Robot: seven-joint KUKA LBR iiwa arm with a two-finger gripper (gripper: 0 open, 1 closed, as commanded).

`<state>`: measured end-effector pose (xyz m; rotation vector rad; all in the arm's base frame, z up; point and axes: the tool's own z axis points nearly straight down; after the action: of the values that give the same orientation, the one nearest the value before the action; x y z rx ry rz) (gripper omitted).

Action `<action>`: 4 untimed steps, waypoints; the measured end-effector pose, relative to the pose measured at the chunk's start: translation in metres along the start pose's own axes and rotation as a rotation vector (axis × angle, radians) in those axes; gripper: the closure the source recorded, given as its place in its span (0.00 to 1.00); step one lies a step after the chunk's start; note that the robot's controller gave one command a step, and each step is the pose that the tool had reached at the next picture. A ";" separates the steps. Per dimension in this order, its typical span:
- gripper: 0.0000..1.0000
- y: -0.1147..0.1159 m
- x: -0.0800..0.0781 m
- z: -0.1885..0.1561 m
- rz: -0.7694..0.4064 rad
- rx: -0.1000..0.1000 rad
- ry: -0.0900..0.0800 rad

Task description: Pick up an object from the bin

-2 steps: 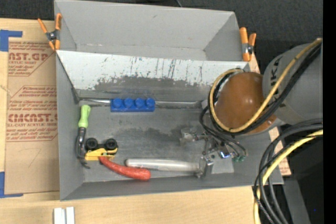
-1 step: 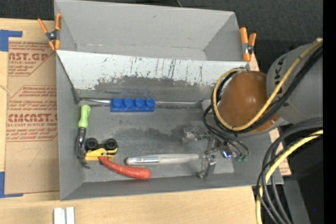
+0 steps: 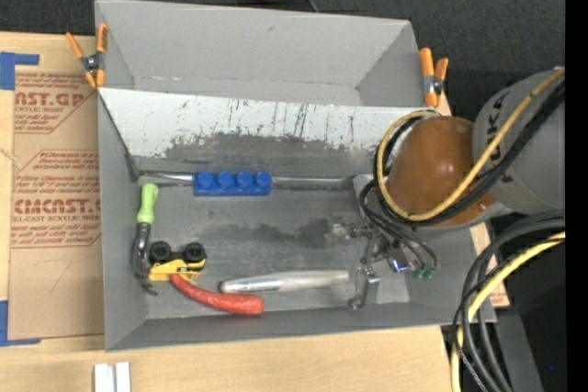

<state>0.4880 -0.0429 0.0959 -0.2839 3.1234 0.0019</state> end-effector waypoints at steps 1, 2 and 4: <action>0.00 -0.004 0.000 0.004 0.023 -0.001 -0.002; 0.00 0.026 -0.039 0.026 -0.124 -0.002 -0.005; 1.00 0.044 -0.002 0.027 -0.701 -0.003 -0.005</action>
Offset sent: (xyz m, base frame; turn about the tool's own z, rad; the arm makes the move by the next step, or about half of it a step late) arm 0.0332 0.0312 -0.0259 -0.1233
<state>0.4819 0.0006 0.0693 -1.3372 2.8318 0.0043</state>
